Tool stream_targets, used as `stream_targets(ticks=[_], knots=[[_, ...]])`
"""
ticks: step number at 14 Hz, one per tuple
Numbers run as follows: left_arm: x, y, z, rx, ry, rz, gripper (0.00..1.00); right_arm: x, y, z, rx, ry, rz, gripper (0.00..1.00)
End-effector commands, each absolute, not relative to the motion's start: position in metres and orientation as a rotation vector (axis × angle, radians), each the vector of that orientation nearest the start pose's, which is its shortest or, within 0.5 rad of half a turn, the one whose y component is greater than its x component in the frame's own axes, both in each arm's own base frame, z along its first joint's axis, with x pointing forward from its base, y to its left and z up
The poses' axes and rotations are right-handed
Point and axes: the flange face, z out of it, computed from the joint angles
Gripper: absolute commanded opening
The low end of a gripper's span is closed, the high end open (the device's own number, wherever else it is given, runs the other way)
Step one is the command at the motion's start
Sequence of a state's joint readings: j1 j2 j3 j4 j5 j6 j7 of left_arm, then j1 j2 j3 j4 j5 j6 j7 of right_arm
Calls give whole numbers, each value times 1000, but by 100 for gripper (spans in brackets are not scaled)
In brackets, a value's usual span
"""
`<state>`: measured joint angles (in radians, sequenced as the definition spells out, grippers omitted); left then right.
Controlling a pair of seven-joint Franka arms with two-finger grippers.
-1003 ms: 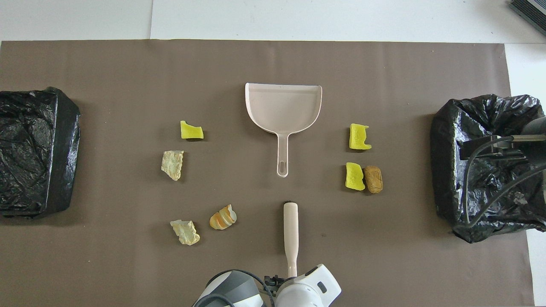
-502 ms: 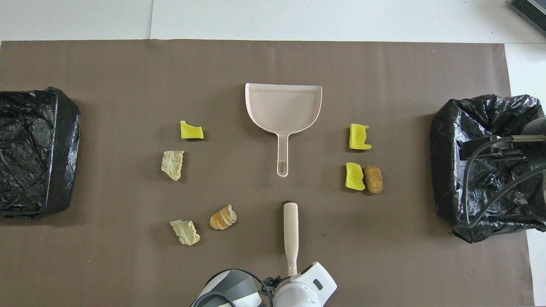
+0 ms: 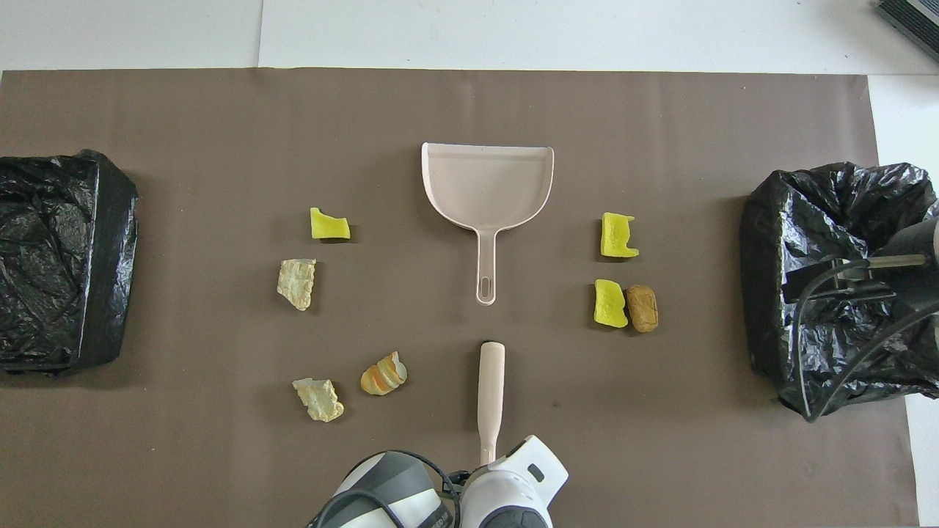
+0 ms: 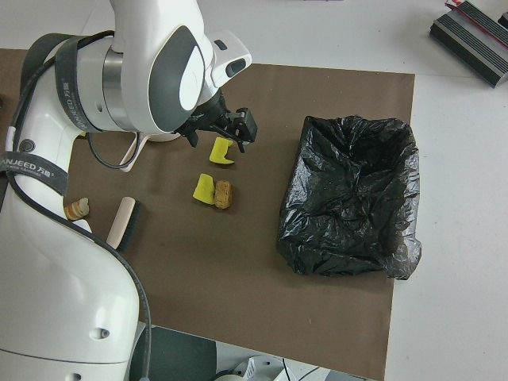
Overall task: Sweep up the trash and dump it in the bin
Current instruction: 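Lift the brush with the left gripper while the right gripper grasps the dustpan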
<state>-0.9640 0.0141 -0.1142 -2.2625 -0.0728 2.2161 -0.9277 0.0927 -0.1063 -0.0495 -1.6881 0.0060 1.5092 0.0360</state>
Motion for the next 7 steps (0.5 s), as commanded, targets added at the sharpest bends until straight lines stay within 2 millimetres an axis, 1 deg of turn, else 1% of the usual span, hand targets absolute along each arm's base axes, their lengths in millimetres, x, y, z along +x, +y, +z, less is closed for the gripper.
stream_targets(ticks=[1, 2, 3, 4, 5, 6, 7], knots=[[278, -430, 385, -3066, 39, 190, 0, 512, 39, 612, -3143, -85, 113, 100], [293, -418, 390, -3048, -3, 186, 0, 516, 48, 606, -3143, -97, 89, 100], [313, -402, 394, -3043, -54, 156, 0, 521, 61, 598, -3142, -107, 68, 100], [336, -383, 399, -3042, -125, 131, 0, 529, 69, 586, -3136, -94, 66, 100], [354, -366, 399, -3034, -185, 122, 0, 539, 84, 573, -3125, -76, 59, 100], [371, -348, 399, -3016, -229, 99, 0, 550, 112, 558, -3103, -33, 35, 100], [389, -328, 398, -2993, -273, 71, 0, 562, 130, 543, -3086, 48, 30, 100]])
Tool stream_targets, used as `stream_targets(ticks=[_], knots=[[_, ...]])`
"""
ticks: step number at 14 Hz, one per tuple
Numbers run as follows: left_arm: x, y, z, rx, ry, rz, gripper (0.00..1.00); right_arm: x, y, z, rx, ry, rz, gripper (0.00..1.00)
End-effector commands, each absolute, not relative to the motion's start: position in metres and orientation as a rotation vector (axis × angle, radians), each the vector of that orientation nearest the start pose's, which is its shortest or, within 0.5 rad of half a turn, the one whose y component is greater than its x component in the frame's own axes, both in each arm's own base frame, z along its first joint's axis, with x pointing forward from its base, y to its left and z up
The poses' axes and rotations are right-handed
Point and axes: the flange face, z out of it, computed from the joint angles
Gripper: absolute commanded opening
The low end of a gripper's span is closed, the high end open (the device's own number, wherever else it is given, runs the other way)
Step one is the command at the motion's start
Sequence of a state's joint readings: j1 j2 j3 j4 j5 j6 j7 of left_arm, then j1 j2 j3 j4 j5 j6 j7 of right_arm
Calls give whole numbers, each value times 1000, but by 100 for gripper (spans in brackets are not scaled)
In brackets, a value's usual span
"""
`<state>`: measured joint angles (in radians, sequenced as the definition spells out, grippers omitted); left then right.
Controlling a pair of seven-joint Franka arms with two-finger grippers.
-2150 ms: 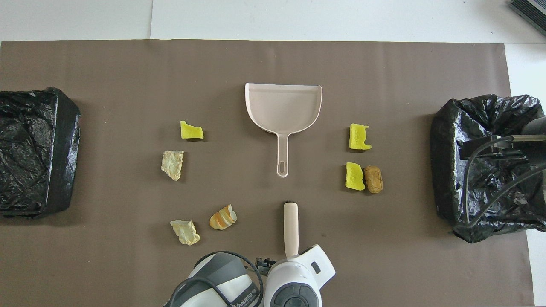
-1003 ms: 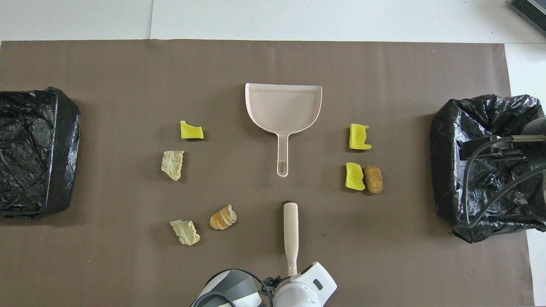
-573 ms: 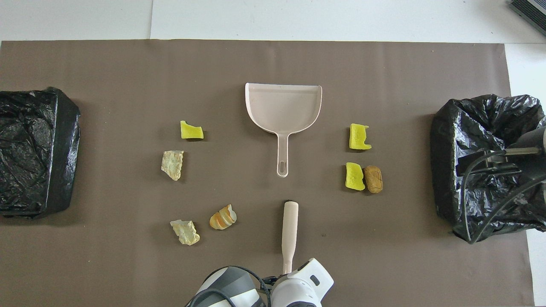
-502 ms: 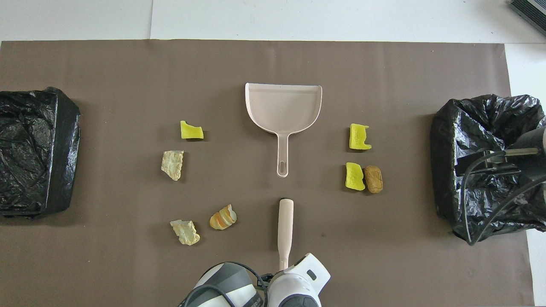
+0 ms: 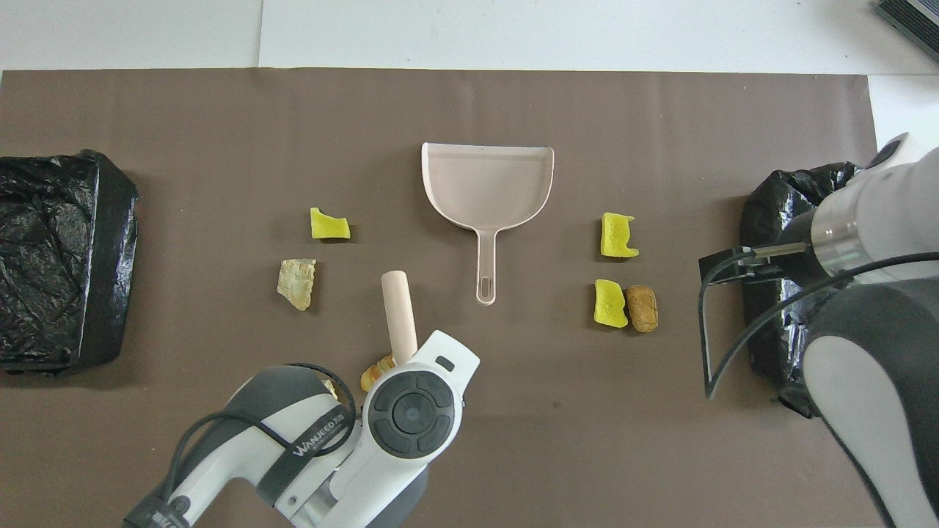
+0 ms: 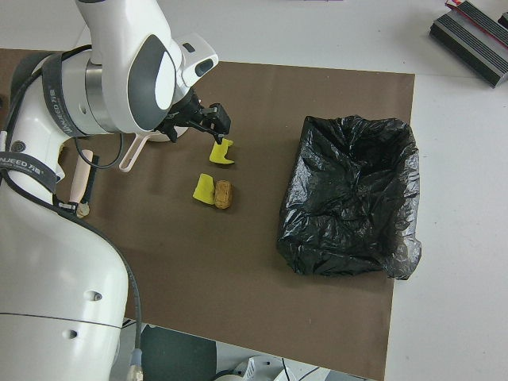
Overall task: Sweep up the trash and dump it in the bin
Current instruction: 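Lift the brush with the left gripper while the right gripper grasps the dustpan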
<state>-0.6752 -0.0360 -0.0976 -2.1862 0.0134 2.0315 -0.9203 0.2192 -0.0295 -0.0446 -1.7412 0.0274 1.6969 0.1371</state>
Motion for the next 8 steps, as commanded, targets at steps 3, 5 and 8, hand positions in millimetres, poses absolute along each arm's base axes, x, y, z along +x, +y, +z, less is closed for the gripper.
stream_targets(ticks=[3, 5, 8], knots=[[440, -263, 400, -2968, -362, 35, 0, 592, 204, 494, -3038, 132, 18, 100], [467, -228, 400, -2968, -298, 13, 0, 600, 249, 455, -3046, 198, 15, 100], [505, -167, 394, -2983, -177, -40, 0, 601, 312, 405, -3047, 240, -12, 100]])
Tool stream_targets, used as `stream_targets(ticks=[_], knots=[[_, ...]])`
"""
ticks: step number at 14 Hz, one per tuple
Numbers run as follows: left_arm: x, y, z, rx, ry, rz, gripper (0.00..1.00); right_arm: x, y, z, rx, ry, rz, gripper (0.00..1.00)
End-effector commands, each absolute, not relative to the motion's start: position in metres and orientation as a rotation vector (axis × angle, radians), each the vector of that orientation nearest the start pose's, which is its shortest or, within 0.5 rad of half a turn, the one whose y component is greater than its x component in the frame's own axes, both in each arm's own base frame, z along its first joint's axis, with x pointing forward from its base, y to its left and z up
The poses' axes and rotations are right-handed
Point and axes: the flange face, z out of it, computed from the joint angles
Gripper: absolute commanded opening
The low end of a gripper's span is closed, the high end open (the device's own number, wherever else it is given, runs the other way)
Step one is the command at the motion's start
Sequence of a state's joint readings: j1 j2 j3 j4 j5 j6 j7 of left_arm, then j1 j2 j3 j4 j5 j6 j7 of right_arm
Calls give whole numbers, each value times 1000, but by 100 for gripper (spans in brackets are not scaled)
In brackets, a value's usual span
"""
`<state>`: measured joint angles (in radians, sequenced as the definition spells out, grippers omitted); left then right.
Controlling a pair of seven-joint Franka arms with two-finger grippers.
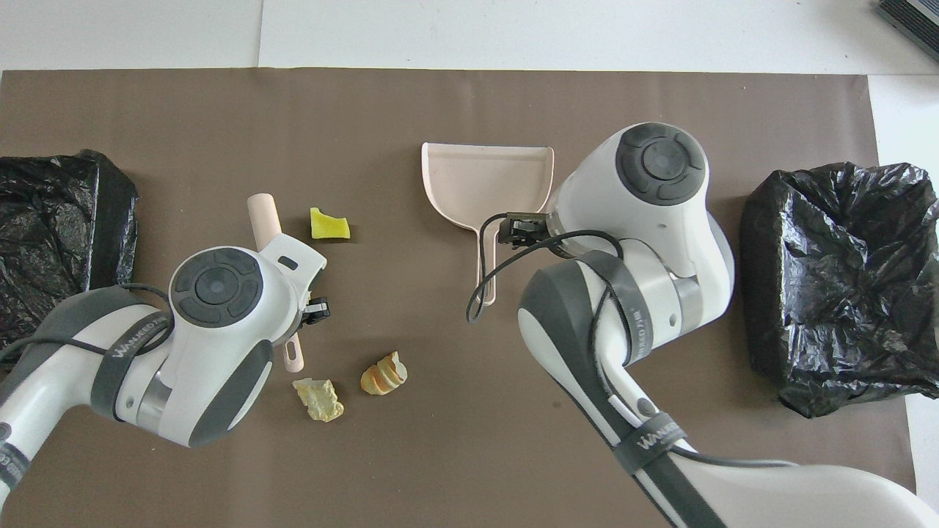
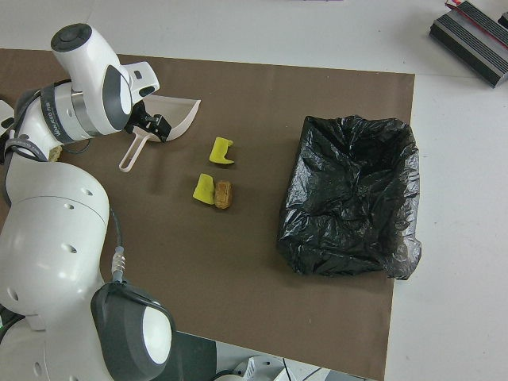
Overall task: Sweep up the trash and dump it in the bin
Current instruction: 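Lift the brush with the left gripper while the right gripper grasps the dustpan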
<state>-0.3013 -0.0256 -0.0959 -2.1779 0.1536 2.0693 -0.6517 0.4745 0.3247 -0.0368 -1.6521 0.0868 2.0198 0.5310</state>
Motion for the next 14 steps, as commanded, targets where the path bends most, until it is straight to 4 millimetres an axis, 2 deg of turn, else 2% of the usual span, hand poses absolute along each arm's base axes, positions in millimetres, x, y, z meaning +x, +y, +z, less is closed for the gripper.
stream_targets(ticks=[1, 2, 3, 5, 7, 9, 10, 11, 12, 13, 14], knots=[[514, -146, 391, -2991, -140, -45, 0, 595, 331, 392, -3056, 194, -21, 100], [520, -126, 390, -2994, -57, -35, 0, 592, 344, 385, -3048, 170, -46, 100], [523, -107, 388, -2993, 78, -10, 0, 593, 345, 380, -3045, 167, -63, 100], [520, -90, 382, -2983, 298, 36, 0, 595, 345, 374, -3056, 156, -77, 100], [518, -91, 373, -2974, 383, 64, 0, 593, 345, 367, -3069, 142, -69, 99], [519, -96, 373, -2969, 452, 54, 0, 592, 343, 362, -3079, 127, -62, 84], [520, -97, 373, -2969, 456, 45, 0, 590, 342, 357, -3086, 124, -49, 83], [520, -97, 370, -2969, 461, 50, 0, 590, 341, 352, -3089, 127, -43, 78], [519, -98, 371, -2967, 467, 57, 0, 589, 346, 351, -3085, 115, -55, 70], [513, -101, 367, -2962, 480, 79, 0, 589, 346, 349, -3089, 106, -54, 55], [506, -107, 363, -2956, 502, 93, 0, 590, 344, 349, -3103, 80, -64, 24]])
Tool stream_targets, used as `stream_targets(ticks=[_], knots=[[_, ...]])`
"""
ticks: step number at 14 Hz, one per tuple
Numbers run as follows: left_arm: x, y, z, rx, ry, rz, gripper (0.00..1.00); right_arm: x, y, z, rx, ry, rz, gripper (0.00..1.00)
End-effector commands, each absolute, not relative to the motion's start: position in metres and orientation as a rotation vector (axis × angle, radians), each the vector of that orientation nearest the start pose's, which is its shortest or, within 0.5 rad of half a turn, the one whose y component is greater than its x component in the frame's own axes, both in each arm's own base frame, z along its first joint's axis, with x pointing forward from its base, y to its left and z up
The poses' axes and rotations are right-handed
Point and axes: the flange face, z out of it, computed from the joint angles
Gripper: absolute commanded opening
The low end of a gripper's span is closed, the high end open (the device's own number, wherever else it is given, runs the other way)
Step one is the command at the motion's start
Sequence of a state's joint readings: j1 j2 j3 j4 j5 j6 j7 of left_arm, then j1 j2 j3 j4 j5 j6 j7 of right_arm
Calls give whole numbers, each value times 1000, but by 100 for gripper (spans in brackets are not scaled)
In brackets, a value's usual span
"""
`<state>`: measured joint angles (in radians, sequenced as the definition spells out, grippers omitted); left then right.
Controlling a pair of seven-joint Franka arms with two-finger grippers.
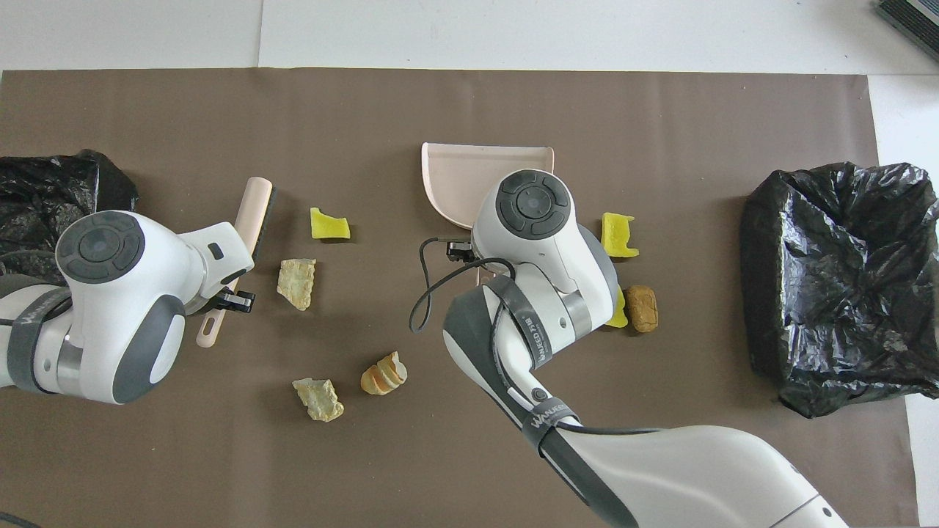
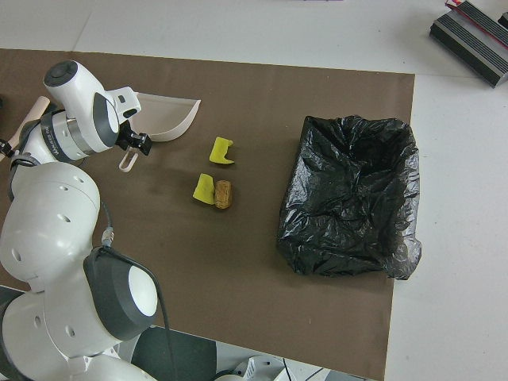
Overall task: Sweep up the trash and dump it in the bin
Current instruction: 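Set the dustpan down with the right gripper while the left gripper aims the brush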
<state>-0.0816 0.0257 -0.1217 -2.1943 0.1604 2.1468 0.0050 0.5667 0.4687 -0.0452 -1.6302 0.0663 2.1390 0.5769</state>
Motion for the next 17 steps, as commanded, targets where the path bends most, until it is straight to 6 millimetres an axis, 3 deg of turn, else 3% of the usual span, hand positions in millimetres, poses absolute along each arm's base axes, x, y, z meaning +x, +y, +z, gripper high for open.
stream_targets(ticks=[1, 3, 5, 7, 9, 13, 15, 17], knots=[[502, -118, 363, -2951, 532, 93, 0, 589, 344, 350, -3112, 76, -53, 0], [489, -148, 355, -2933, 604, 106, 0, 595, 335, 352, -3118, 87, -50, 0], [479, -164, 352, -2926, 647, 126, 0, 600, 325, 356, -3111, 15, -46, 0], [465, -178, 352, -2925, 683, 140, 0, 596, 318, 379, -3078, -363, -45, 0], [448, -197, 354, -2905, 733, 166, 0, 590, 281, 416, -3056, -580, 33, 0], [428, -221, 356, -2898, 770, 219, 0, 536, 241, 461, -2975, -932, 112, 0], [420, -231, 359, -2894, 758, 262, 0, 504, 228, 466, -2880, -1165, 132, 0], [419, -244, 370, -2907, 659, 253, 0, 477, 221, 451, -2759, -1404, 166, 0]])
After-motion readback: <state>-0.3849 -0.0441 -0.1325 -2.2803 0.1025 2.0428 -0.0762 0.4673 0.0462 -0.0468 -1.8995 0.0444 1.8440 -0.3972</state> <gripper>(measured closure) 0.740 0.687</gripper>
